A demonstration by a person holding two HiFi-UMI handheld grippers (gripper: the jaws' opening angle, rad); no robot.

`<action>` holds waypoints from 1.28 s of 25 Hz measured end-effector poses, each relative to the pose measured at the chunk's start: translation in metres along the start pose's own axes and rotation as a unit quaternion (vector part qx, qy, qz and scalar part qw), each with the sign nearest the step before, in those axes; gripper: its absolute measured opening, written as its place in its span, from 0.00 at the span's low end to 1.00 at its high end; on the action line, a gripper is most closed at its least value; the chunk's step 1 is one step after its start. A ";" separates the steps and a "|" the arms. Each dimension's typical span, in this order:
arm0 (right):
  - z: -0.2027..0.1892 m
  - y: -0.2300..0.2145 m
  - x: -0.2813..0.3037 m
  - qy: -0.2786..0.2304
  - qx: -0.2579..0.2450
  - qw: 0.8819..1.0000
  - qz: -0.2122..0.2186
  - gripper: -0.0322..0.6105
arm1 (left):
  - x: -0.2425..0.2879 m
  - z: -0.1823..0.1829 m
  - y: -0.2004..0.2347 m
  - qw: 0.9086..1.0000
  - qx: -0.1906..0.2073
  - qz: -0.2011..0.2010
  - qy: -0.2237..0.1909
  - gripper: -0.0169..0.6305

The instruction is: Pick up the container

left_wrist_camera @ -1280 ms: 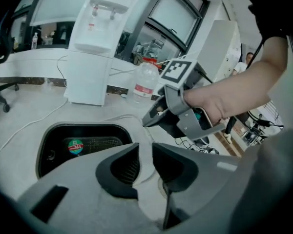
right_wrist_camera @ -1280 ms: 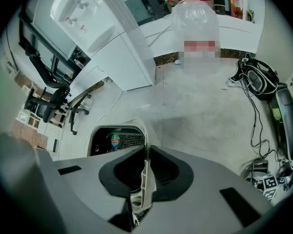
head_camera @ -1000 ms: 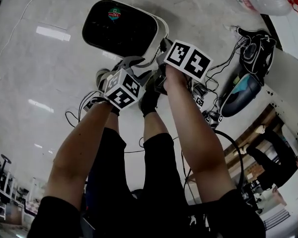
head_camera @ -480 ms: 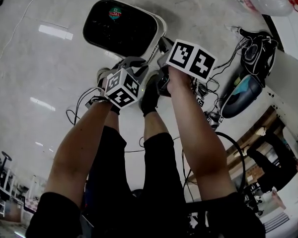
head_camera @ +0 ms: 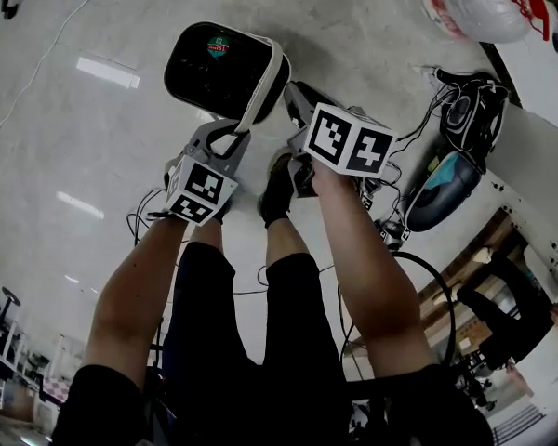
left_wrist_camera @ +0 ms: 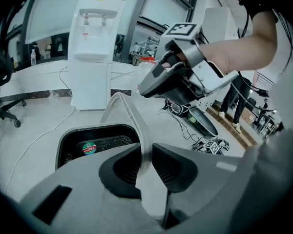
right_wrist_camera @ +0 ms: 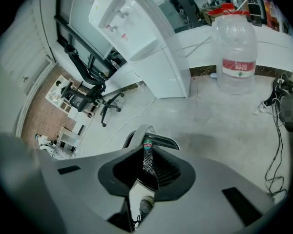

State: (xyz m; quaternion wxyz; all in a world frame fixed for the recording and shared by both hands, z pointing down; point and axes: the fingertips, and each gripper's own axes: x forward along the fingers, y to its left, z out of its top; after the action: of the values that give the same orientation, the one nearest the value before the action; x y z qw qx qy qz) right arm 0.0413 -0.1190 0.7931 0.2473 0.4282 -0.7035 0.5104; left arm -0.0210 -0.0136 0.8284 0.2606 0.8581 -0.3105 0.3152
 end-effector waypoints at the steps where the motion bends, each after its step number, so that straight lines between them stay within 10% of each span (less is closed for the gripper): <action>1: 0.003 0.001 -0.002 -0.005 -0.007 1.000 0.003 0.11 | -0.003 0.002 0.004 1.000 -0.008 0.011 -0.005 0.14; 17: -0.005 0.002 -0.008 -0.022 -0.012 0.999 0.022 0.11 | -0.044 0.016 0.064 0.978 -0.097 0.181 -0.047 0.17; 32: 0.009 0.019 -0.045 -0.056 -0.035 0.997 0.046 0.11 | -0.072 0.063 0.084 0.975 -0.078 0.189 -0.087 0.16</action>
State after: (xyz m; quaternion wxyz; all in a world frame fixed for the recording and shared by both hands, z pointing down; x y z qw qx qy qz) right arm 0.0493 -0.1097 0.7448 0.1983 0.4144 -0.7526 0.4718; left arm -0.0994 -0.0841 0.7569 0.2342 0.7855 -0.5117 0.2574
